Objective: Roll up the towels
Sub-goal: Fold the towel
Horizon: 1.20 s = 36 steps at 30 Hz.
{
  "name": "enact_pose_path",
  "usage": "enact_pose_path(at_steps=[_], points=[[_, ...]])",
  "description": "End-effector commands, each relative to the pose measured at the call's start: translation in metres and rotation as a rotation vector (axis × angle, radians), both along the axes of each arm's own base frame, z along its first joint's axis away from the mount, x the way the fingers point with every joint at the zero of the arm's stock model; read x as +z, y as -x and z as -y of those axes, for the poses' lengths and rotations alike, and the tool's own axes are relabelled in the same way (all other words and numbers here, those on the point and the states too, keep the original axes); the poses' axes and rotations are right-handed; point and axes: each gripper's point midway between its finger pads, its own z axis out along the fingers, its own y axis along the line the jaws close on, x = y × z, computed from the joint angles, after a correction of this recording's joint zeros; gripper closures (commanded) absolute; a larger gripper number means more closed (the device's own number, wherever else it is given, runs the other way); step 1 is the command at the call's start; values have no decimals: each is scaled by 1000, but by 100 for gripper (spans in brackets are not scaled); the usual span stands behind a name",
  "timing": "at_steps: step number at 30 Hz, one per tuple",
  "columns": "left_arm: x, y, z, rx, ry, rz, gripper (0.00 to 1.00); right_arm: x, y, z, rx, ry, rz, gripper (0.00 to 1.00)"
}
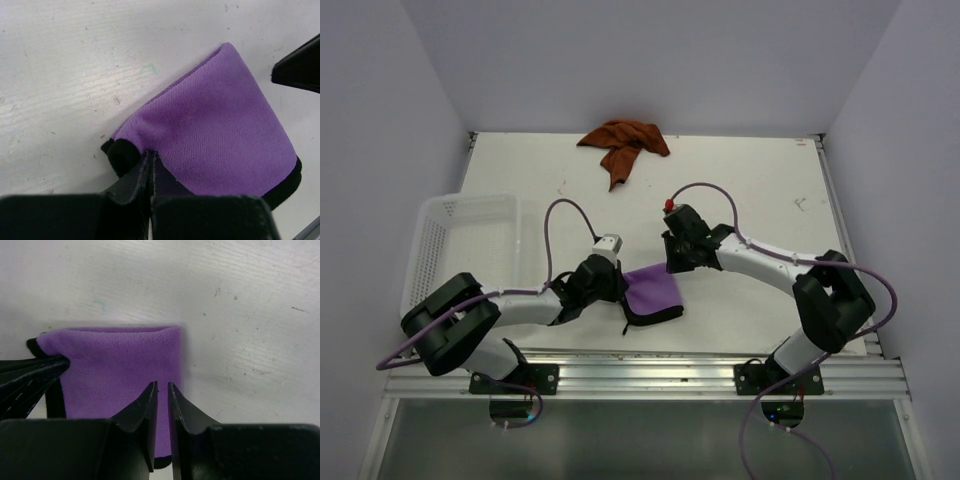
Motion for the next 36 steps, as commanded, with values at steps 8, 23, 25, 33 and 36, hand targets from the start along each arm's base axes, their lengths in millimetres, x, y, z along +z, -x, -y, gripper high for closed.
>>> enact_pose_path(at_steps=[8,23,25,33,36], points=[[10,-4,-4,37,23,41,100,27,38,-6,45,-101,61,80],[15,-5,-8,38,-3,54,100,-51,69,-4,68,-45,-83,82],[16,-6,-8,36,-4,59,100,-39,65,-5,73,-46,-62,80],[19,-7,-7,37,-13,59,100,24,52,2,63,-35,40,72],[19,-7,-10,46,-15,59,100,35,56,2,63,-70,48,73]])
